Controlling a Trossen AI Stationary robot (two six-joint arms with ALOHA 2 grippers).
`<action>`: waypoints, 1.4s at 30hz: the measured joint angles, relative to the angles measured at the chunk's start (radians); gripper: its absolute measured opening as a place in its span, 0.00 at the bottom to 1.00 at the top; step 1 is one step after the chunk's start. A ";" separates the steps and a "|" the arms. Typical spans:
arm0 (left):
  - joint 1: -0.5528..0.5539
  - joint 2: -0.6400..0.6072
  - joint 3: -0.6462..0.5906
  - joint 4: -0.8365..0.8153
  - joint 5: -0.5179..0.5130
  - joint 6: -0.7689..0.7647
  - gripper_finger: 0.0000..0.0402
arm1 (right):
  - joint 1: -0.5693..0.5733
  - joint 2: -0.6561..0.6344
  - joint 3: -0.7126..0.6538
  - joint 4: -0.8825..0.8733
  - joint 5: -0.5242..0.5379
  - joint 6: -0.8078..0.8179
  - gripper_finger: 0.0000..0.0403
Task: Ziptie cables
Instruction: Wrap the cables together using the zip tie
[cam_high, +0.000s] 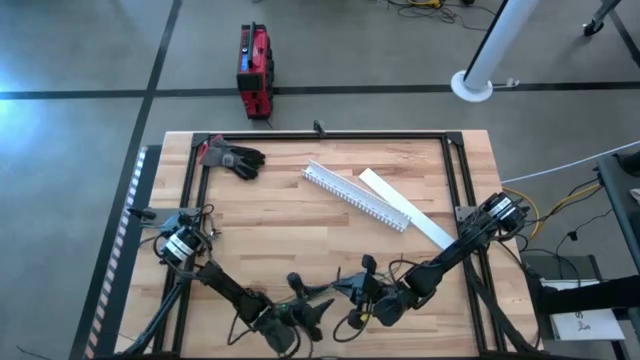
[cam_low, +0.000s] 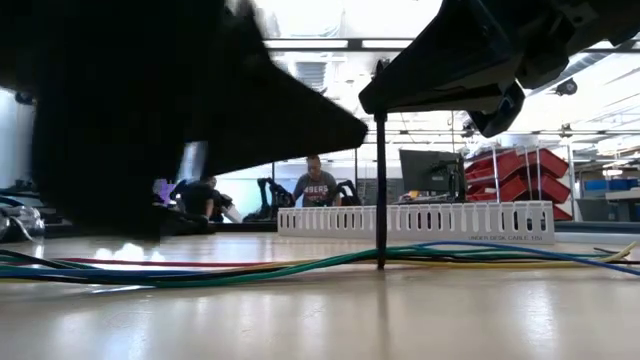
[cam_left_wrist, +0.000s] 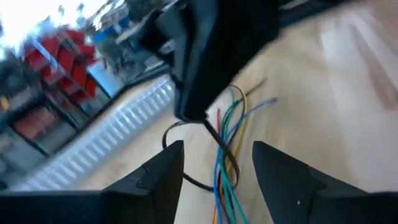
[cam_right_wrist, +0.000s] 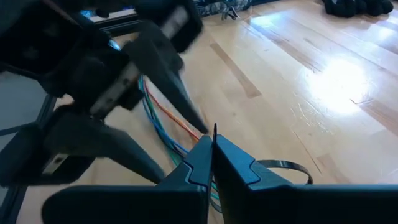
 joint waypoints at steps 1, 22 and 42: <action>0.010 0.001 0.000 0.001 0.050 -0.041 0.43 | -0.001 0.000 0.000 0.000 0.000 0.001 0.00; 0.065 0.017 0.000 0.073 0.036 -0.218 0.28 | -0.019 -0.003 -0.001 -0.079 0.019 0.072 0.00; 0.098 0.014 0.000 0.073 -0.007 -0.206 0.31 | -0.021 -0.002 -0.001 -0.081 0.029 0.091 0.00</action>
